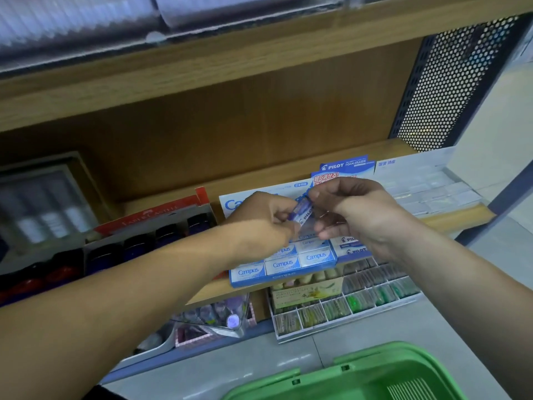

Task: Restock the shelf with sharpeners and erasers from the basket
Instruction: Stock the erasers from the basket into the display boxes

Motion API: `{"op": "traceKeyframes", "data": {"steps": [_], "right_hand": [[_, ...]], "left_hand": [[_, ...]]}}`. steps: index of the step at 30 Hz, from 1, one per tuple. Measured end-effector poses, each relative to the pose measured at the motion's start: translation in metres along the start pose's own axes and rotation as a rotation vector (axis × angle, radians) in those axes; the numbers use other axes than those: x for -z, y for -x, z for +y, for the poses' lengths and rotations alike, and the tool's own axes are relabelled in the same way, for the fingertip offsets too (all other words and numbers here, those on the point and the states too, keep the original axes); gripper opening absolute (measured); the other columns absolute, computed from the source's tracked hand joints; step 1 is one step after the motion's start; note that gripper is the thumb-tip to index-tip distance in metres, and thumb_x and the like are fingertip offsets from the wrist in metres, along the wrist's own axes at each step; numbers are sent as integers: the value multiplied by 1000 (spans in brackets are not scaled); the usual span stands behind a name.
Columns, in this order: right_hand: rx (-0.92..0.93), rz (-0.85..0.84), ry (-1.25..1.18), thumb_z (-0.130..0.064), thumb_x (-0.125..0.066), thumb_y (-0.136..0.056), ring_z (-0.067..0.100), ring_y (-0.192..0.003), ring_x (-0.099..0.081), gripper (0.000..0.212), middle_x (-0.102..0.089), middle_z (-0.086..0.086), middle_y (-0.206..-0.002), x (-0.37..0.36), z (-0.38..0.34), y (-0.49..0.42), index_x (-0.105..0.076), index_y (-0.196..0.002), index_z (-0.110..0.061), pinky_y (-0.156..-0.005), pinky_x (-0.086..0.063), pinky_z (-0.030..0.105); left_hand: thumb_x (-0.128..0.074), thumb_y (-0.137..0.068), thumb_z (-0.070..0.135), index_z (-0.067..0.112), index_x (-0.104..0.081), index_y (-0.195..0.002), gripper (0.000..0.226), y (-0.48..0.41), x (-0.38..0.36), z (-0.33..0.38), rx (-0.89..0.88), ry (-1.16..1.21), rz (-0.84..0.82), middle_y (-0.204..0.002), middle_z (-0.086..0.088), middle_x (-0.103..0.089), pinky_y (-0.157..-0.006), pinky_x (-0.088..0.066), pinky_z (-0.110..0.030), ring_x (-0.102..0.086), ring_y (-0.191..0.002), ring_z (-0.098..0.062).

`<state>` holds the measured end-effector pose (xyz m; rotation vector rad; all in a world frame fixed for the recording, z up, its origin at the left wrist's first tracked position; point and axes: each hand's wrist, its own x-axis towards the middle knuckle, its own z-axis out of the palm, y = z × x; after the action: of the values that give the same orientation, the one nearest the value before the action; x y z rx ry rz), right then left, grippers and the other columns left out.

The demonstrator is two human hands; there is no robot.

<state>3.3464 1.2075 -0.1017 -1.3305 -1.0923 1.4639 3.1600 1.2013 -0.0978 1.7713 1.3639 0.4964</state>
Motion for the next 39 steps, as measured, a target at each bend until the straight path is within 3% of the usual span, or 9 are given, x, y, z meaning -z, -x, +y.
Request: {"op": "traceKeyframes", "data": {"steps": [2,7,11,14,20,25,33,35,39], "right_hand": [[17,-2,67,-14,-75,-91,20,-57,-63,4,-72,7,-74,5,-1,-2,-76,-92,-10,-56,-59,32],[0,-35,43,-8,-73,-91,23,-62,-68,6,-73,11,-71,10,-2,-2,-73,-86,-4,-62,-63,34],[-2,19,34,-11,-74,-91,24,-59,-67,12,-72,11,-67,8,-1,-5,-71,-83,-3,-63,-61,37],[-18,45,40,-11,-74,-91,23,-57,-66,11,-73,13,-70,9,-2,-4,-71,-85,-2,-62,-61,37],[77,217,457,-10,-70,-91,25,-70,-71,11,-77,7,-82,50,2,-11,-76,-82,-15,-57,-54,29],[302,210,930,-8,-60,-91,24,-120,-58,36,-61,1,-131,86,27,-24,-68,-123,-23,-99,-50,38],[276,-53,1185,-16,-55,-98,21,-154,-22,45,-42,-2,-159,106,49,-28,-58,-142,-22,-124,-17,38],[285,-51,1123,-11,-57,-94,25,-151,-30,37,-51,2,-152,110,49,-29,-71,-127,-19,-122,-25,42],[405,-50,1115,-11,-61,-77,26,-105,-63,16,-71,2,-95,116,50,-28,-77,-78,-14,-95,-53,43]], "left_hand": [[-66,-98,7,19,-74,-112,20,1,3,2,57,144,0,-92,1,-79,-68,-60,-28,-76,-85,-14],[-62,-101,5,18,-74,-115,23,3,6,4,57,232,-24,-90,5,-79,-59,-50,-12,-75,-77,-4],[-60,-102,6,13,-72,-118,22,-2,4,2,62,260,54,-102,-3,-77,-75,-63,-26,-77,-86,-13],[-66,-99,12,17,-72,-114,17,-8,2,-1,69,213,118,-103,-2,-75,-69,-61,-26,-76,-82,-10],[-75,-94,25,28,-74,-105,11,-19,-4,-7,82,87,160,-92,12,-73,-70,-53,-20,-68,-78,-1],[-74,-94,26,23,-75,-91,5,-34,-17,-3,74,-20,219,-77,13,-72,-52,-41,-7,-64,-64,4],[-70,-96,20,21,-75,-93,6,-58,-25,6,28,-46,251,-79,8,-72,-56,-46,-15,-63,-65,-4],[-69,-97,17,18,-75,-99,7,-68,-29,12,-21,-88,232,-86,3,-73,-59,-48,-12,-64,-71,-6],[-70,-96,15,14,-76,-101,8,-89,-40,19,-77,-193,168,-87,3,-71,-67,-48,-15,-65,-76,-4]]}}
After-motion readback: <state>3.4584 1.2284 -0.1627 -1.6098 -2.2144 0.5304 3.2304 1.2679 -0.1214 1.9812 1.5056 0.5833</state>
